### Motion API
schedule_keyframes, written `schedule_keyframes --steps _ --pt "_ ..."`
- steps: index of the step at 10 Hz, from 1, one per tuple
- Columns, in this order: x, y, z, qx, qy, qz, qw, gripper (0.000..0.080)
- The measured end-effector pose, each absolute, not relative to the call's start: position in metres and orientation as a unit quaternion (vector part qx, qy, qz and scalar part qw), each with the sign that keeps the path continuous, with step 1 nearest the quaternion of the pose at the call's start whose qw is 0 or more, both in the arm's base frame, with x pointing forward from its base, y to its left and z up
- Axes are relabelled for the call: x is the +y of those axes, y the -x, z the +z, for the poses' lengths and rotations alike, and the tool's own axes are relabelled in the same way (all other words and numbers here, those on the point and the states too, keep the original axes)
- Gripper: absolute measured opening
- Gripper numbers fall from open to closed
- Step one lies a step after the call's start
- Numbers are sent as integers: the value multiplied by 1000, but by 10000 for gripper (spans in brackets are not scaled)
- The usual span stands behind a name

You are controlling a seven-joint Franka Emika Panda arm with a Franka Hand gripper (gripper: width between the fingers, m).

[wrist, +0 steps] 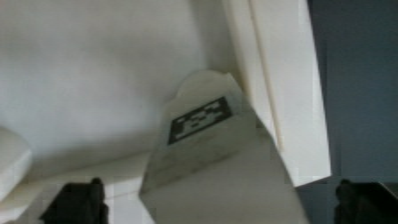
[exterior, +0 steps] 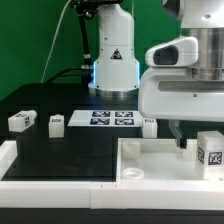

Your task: Assemble one leg

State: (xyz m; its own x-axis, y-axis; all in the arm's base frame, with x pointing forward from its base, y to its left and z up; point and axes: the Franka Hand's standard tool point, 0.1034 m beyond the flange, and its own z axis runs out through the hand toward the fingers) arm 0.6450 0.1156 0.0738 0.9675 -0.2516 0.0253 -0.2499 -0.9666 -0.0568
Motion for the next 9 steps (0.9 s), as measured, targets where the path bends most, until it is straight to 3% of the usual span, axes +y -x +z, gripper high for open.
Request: schedule_keyframes --steps 3,6,9 --pt "113 -645 74 -3 999 -26 18 649" --pt "113 -645 73 16 999 -26 19 288" --pt "111 -646 73 151 988 -22 24 291"
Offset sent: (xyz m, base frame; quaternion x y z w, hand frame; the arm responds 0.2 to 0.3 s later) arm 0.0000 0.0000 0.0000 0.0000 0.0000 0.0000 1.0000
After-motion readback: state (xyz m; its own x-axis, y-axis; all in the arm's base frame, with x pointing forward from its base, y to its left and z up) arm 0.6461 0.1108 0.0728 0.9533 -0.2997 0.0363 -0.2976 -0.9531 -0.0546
